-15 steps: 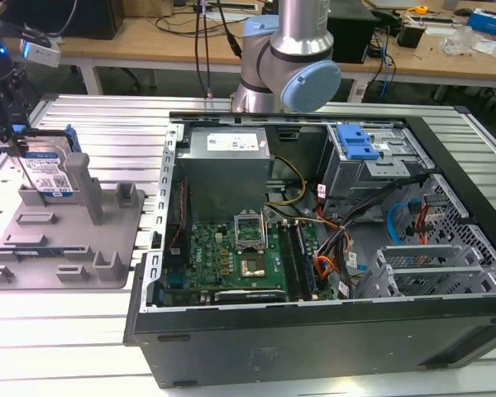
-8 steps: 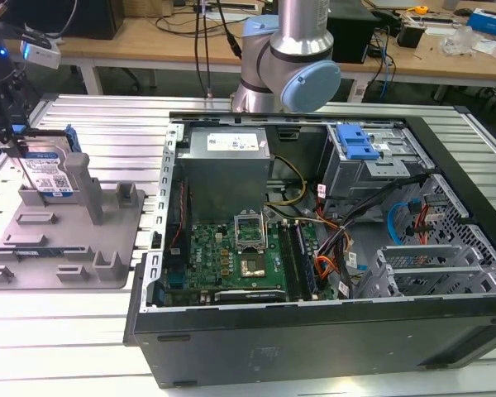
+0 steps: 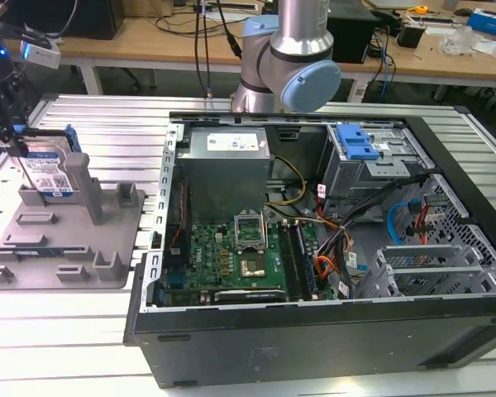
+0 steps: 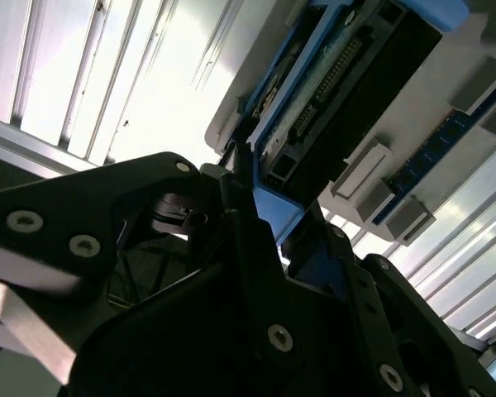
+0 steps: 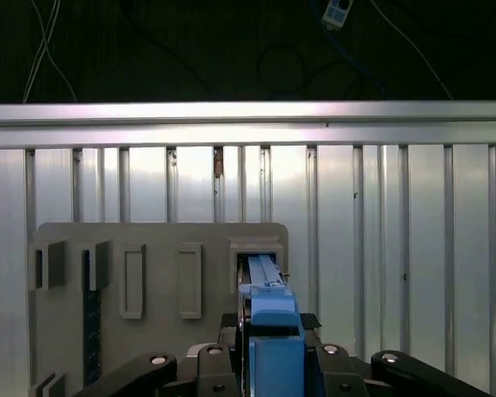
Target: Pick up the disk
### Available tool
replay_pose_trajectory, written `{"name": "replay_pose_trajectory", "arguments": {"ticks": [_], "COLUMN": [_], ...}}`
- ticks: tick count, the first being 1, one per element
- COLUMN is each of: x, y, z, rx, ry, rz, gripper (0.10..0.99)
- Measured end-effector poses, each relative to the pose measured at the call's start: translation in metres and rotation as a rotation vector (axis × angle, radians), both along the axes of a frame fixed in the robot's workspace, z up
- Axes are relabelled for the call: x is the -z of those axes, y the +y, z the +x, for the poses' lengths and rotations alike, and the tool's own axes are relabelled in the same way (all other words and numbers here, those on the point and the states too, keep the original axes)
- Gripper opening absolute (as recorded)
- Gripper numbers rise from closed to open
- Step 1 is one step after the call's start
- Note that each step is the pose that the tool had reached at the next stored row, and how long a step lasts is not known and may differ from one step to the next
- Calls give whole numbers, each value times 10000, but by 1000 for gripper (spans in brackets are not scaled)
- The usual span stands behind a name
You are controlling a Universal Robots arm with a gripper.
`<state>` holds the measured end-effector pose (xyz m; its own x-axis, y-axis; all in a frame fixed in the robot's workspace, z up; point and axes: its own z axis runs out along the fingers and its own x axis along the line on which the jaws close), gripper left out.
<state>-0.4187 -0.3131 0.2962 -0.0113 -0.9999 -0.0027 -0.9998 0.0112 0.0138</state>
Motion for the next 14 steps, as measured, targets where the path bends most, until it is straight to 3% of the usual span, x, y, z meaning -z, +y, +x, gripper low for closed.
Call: {"name": "replay_pose_trajectory", "arguments": {"ticks": [11, 14], "x": [-6, -192], "y": [-2, -2], "z": [0, -1], "rx": [0, 0], "ry": [7, 20], "rz": [-6, -43], "gripper": [369, 369]}}
